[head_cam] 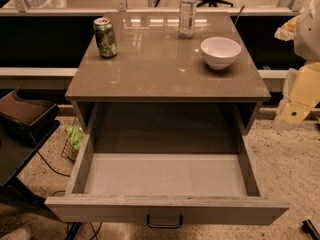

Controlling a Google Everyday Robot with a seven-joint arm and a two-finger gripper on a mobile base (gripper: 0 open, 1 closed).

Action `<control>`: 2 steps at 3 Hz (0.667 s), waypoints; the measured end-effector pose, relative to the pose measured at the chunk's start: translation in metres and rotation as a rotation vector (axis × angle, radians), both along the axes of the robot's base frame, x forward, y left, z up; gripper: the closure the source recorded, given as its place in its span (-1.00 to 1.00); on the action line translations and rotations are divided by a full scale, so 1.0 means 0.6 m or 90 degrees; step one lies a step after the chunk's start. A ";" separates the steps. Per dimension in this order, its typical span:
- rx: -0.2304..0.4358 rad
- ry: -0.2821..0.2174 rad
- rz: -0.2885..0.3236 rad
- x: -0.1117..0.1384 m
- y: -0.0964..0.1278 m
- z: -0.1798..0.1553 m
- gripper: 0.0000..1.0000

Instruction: Pick green can

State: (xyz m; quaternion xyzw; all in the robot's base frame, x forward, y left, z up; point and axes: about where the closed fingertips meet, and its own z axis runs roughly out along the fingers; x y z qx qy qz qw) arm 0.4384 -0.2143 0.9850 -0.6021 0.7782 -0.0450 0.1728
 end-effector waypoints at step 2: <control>0.057 -0.023 -0.002 0.026 0.020 -0.009 -1.00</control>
Offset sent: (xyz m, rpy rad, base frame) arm 0.0663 0.0459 -0.0207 0.3766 -0.1331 -0.0130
